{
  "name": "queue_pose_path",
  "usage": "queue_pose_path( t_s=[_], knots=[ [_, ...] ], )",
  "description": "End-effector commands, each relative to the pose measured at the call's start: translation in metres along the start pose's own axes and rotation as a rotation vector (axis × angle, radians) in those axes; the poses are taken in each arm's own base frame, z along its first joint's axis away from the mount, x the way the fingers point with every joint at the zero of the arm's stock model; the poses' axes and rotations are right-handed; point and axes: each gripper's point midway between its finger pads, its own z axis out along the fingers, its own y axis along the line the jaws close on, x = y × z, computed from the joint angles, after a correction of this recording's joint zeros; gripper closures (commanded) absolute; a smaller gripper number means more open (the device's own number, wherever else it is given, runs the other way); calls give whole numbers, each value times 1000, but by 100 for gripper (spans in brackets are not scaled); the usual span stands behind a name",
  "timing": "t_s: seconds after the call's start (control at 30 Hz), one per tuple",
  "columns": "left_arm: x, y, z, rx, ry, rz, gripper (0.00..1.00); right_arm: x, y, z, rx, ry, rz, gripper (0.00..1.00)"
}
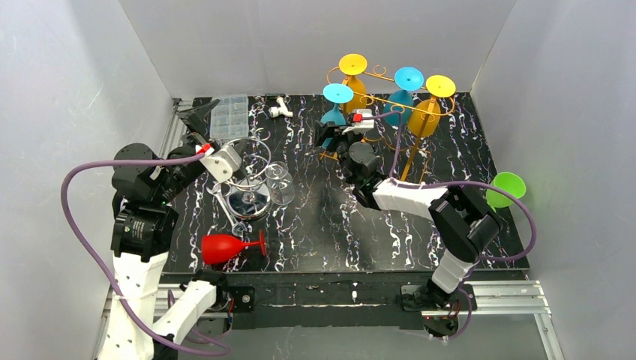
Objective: Place the wine glass upside down on the wine glass rack
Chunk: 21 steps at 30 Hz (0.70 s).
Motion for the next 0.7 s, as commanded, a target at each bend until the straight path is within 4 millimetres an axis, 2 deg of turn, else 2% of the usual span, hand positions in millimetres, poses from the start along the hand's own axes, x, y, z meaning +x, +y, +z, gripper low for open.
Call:
queue_pose_path(
  t_s=[0.0, 0.27, 0.5, 0.67],
  knots=[
    [0, 0, -3, -6, 6, 6, 2, -52, -1, 8, 11, -142, 95, 30],
    [0, 0, -3, -7, 2, 5, 2, -45, 3, 12, -10, -124, 93, 29],
    [1, -2, -4, -6, 7, 10, 2, -38, 20, 12, -70, -105, 103, 31],
    [1, -2, -5, -7, 7, 12, 2, -34, 23, 14, -72, -95, 99, 31]
  ],
)
